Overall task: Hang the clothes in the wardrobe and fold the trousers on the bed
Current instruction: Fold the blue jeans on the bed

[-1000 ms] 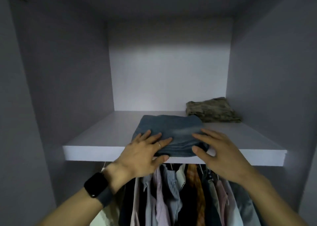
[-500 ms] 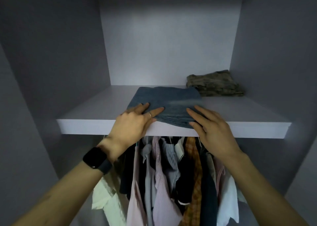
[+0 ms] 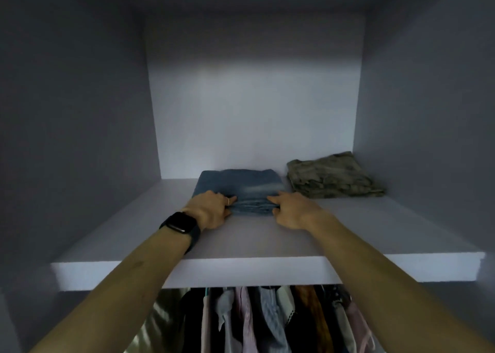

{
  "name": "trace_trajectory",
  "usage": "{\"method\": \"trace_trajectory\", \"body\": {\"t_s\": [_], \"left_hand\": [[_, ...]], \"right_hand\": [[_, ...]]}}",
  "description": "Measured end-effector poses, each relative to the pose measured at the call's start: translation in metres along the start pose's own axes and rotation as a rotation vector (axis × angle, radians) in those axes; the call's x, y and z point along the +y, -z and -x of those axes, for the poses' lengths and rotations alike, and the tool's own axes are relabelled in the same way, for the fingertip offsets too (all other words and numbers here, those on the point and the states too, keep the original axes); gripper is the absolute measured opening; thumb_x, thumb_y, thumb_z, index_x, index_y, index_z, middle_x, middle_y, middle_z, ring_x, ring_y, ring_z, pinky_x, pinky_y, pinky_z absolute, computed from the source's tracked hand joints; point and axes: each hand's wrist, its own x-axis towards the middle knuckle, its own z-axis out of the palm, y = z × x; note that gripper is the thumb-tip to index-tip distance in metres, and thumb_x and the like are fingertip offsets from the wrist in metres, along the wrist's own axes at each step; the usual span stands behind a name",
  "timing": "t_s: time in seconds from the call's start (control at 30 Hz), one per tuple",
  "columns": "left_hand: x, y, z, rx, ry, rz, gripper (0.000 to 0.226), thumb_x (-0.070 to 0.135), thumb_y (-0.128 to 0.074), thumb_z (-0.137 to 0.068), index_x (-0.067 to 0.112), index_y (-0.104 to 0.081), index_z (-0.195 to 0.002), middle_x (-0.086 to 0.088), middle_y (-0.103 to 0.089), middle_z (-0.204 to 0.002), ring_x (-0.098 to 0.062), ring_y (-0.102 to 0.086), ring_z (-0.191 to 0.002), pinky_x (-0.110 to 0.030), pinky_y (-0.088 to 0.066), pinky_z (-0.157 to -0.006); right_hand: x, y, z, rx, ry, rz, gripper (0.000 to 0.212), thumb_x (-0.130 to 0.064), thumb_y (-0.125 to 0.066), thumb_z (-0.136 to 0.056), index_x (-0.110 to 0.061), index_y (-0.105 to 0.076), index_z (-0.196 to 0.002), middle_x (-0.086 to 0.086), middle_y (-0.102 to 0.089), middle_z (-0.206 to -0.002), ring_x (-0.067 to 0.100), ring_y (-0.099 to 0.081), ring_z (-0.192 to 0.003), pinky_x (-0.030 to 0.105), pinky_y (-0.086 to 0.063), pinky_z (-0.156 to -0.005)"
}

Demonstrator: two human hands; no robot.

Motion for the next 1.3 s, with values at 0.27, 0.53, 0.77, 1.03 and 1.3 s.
{"method": "trace_trajectory", "body": {"t_s": [0.27, 0.53, 0.77, 1.03, 1.3], "left_hand": [[0.000, 0.007, -0.060, -0.013, -0.011, 0.002, 0.051, 0.034, -0.037, -0.108, 0.032, -0.027, -0.157, -0.007, -0.042, -0.156, -0.029, -0.045, -0.136, -0.032, -0.033, -0.114], [0.009, 0.000, -0.100, 0.002, -0.043, -0.023, 0.051, 0.031, -0.038, -0.108, 0.030, -0.028, -0.158, -0.011, -0.047, -0.149, -0.030, -0.048, -0.132, -0.036, -0.039, -0.109], [-0.004, -0.005, -0.123, -0.024, -0.026, -0.042, 0.055, 0.030, -0.040, -0.106, 0.034, -0.023, -0.158, -0.011, -0.045, -0.151, -0.030, -0.048, -0.132, -0.040, -0.042, -0.110], [0.006, 0.002, -0.095, -0.072, 0.019, 0.040, 0.070, 0.037, -0.039, -0.102, 0.022, -0.007, -0.162, -0.008, -0.002, -0.169, -0.028, -0.004, -0.155, -0.056, -0.007, -0.123], [0.110, 0.023, 0.035, 0.278, -0.434, 0.309, 0.050, 0.050, -0.045, -0.100, 0.035, -0.045, -0.148, 0.007, -0.046, -0.152, -0.018, -0.040, -0.138, -0.035, -0.033, -0.115]], "right_hand": [[0.006, 0.009, -0.047, -0.027, -0.146, 0.182, 0.060, -0.026, -0.042, -0.106, -0.023, -0.019, -0.161, 0.009, -0.025, -0.164, 0.029, -0.032, -0.144, 0.041, -0.030, -0.120], [0.022, 0.000, -0.068, 0.004, -0.317, 0.244, 0.069, -0.027, -0.039, -0.103, -0.038, -0.003, -0.161, -0.001, 0.007, -0.169, 0.033, 0.005, -0.153, 0.053, -0.011, -0.121], [0.011, -0.001, -0.082, 0.026, -0.362, 0.322, 0.069, -0.037, -0.035, -0.104, -0.039, 0.006, -0.160, 0.002, 0.012, -0.169, 0.034, 0.006, -0.153, 0.053, -0.005, -0.121], [-0.008, 0.006, -0.040, 0.089, -0.327, 0.378, 0.072, -0.031, -0.036, -0.106, -0.037, 0.012, -0.159, 0.008, 0.013, -0.168, 0.030, -0.001, -0.154, 0.055, -0.012, -0.121], [0.018, -0.014, 0.188, 0.735, -0.105, -0.014, 0.063, -0.038, -0.056, -0.100, -0.042, -0.027, -0.156, -0.009, -0.026, -0.164, 0.012, -0.027, -0.146, 0.020, -0.031, -0.115]]}}
